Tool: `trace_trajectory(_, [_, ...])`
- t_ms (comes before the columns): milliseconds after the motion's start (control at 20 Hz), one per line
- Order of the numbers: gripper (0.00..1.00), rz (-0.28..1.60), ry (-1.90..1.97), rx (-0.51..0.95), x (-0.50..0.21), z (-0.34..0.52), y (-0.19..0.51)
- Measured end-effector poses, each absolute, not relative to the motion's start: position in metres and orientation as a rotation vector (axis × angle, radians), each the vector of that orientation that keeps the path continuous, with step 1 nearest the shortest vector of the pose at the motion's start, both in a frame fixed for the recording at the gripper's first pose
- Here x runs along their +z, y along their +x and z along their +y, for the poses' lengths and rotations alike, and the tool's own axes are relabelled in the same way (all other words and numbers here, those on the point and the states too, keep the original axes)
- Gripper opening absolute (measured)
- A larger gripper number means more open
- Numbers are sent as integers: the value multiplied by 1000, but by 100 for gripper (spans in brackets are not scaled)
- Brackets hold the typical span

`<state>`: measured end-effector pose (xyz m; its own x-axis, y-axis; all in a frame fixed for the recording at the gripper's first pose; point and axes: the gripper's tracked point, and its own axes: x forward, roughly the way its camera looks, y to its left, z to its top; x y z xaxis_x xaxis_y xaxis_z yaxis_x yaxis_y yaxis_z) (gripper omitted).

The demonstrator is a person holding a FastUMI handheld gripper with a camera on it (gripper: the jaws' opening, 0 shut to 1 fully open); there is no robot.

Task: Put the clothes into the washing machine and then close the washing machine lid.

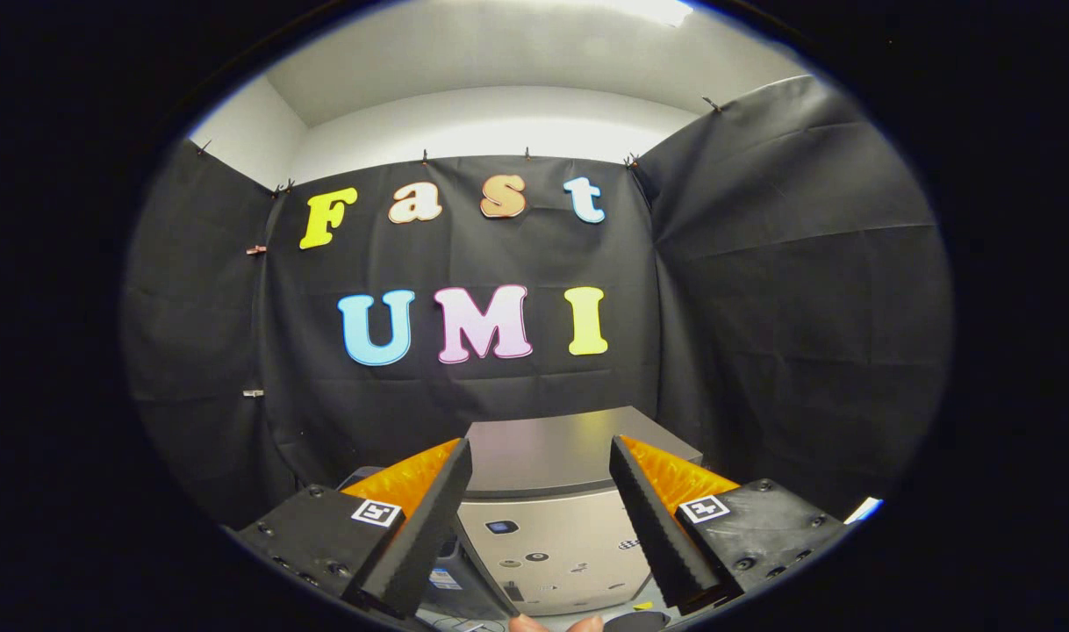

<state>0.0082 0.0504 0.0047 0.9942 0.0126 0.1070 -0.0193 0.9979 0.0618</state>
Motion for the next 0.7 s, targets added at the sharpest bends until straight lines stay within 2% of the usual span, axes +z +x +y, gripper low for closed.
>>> trace_trajectory(700, [99,-124,31,23,15,63,-3])
